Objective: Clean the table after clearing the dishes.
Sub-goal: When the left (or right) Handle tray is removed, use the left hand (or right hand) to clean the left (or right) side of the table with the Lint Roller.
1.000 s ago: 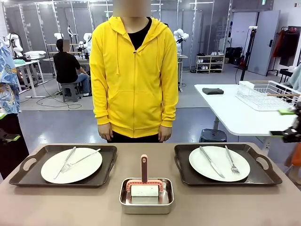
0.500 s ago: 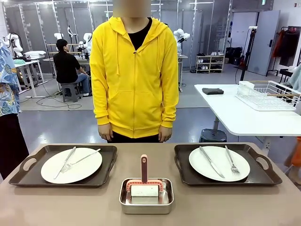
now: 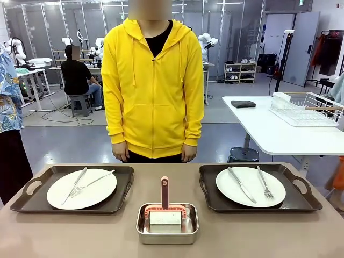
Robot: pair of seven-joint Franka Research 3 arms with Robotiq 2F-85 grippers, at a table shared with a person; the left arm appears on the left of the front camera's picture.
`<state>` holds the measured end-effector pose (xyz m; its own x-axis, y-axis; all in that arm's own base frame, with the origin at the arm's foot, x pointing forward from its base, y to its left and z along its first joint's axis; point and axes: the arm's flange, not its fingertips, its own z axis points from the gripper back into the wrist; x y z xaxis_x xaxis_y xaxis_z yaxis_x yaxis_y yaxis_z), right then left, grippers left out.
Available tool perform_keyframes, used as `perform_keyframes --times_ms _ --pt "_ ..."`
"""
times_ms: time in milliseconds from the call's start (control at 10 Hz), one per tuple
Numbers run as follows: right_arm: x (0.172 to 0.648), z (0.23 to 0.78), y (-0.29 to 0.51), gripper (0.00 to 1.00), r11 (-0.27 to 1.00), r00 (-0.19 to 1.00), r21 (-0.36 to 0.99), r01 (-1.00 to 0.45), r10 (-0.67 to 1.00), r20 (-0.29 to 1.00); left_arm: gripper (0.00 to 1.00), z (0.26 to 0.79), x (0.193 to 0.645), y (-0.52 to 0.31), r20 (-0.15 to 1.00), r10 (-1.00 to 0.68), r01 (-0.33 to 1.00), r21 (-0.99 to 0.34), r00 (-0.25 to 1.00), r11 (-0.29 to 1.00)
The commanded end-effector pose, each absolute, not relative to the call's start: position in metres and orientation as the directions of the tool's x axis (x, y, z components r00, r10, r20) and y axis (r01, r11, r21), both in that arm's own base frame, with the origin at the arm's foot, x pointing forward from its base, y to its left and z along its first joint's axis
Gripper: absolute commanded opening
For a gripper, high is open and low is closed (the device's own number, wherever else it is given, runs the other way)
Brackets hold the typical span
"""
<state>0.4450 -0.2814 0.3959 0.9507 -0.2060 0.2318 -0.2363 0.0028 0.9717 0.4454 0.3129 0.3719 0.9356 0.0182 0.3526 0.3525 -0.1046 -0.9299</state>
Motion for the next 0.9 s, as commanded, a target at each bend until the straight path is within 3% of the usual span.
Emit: perform_keyframes --times_ms 0,800 --pt "0.4362 0.3975 -0.2746 1.0 0.004 0.953 0.974 -0.228 -0.205 0.224 1.0 0.3744 0.439 0.313 0.361 0.034 0.363 -0.928 0.932 -0.08" --pt "0.4362 0.3975 -0.2746 1.0 0.004 0.953 0.974 -0.228 -0.205 0.224 1.0 0.3744 0.439 0.313 0.361 0.034 0.363 -0.928 0.932 -0.08"
